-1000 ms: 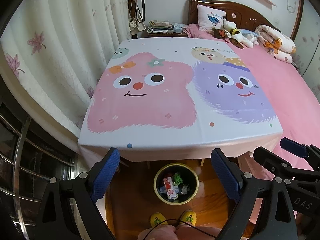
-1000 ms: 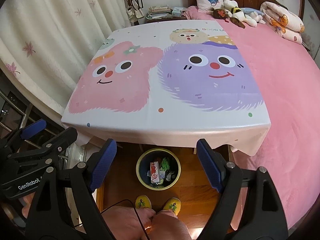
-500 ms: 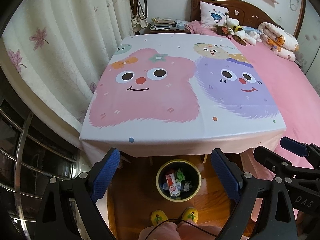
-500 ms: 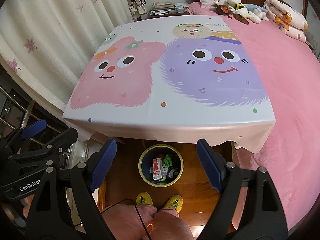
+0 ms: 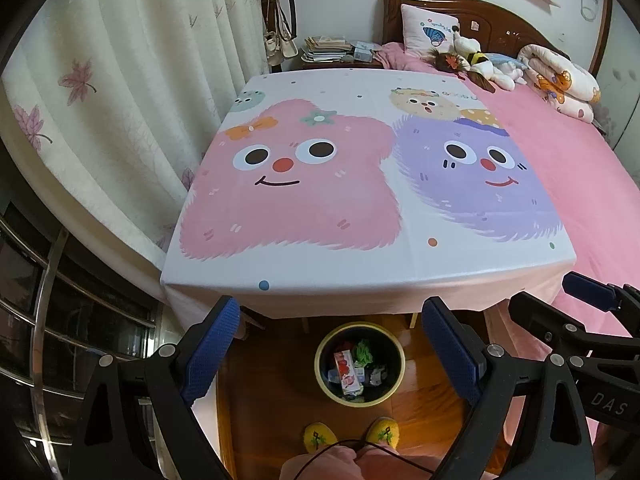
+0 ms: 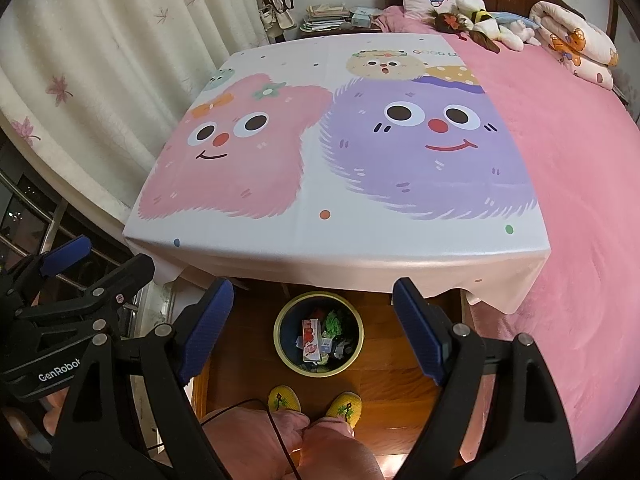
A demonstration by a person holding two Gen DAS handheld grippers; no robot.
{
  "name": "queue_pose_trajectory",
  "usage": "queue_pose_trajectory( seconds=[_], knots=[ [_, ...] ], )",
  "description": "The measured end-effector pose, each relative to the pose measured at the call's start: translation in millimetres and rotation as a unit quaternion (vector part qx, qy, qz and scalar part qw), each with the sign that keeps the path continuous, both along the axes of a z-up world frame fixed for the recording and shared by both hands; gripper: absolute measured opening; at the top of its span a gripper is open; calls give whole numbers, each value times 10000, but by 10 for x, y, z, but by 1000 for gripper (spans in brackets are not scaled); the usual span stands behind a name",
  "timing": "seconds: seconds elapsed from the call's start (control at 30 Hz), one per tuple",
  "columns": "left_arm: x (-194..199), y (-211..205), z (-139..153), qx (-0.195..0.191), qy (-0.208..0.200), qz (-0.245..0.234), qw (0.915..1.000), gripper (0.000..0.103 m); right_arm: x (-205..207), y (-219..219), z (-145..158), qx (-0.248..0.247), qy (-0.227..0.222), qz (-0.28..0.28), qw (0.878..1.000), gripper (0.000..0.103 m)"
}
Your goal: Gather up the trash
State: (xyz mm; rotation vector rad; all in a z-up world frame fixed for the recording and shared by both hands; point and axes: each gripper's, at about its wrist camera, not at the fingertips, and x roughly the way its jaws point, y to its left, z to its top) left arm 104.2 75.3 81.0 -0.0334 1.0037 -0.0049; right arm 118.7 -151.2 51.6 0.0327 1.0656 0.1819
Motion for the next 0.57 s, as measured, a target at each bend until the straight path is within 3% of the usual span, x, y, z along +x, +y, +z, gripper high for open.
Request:
queue_pose_trajectory(
  seconds=[0.57],
  knots=[
    [43, 32, 4, 7, 7, 2, 10000, 93, 66, -15, 8, 32, -2, 109, 9999, 80]
  ],
)
